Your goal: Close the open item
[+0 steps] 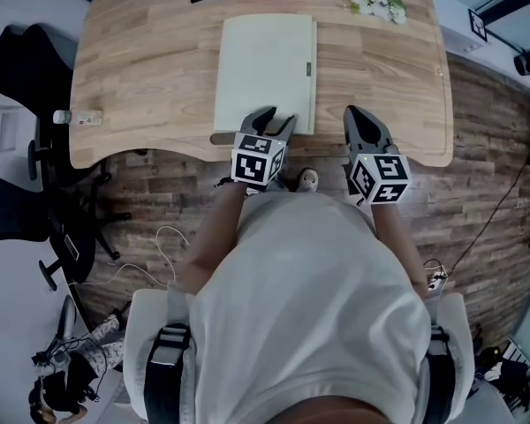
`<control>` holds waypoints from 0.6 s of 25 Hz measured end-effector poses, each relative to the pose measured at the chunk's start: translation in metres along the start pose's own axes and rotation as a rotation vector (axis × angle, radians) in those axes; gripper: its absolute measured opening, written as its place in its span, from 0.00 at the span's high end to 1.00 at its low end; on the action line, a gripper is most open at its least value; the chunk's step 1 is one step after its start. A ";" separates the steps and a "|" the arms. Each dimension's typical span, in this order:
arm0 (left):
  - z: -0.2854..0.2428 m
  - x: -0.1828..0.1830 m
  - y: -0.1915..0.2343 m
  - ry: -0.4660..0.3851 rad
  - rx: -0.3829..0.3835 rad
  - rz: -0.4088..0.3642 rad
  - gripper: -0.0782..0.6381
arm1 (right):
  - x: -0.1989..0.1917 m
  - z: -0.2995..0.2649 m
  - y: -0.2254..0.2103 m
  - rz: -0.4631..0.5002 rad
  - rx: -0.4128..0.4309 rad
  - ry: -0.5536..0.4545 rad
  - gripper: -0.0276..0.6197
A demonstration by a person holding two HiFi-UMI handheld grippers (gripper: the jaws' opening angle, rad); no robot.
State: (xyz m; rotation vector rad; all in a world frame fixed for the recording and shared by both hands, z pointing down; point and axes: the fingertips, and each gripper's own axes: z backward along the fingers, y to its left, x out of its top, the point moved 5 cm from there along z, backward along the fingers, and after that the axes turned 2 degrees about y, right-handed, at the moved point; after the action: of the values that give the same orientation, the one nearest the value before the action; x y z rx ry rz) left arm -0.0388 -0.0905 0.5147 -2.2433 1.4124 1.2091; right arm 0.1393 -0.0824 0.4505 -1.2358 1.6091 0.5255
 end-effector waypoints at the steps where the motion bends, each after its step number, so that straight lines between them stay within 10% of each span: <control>1: 0.000 0.001 0.002 -0.003 0.005 0.004 0.62 | 0.000 0.000 0.000 0.000 0.000 0.000 0.93; 15: -0.013 0.000 0.013 0.040 0.028 0.009 0.70 | 0.000 -0.007 -0.003 -0.005 -0.006 0.007 0.93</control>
State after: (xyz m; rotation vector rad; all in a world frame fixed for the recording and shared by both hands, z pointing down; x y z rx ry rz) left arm -0.0428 -0.1041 0.5260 -2.2570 1.4465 1.1458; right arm 0.1387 -0.0894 0.4543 -1.2469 1.6113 0.5237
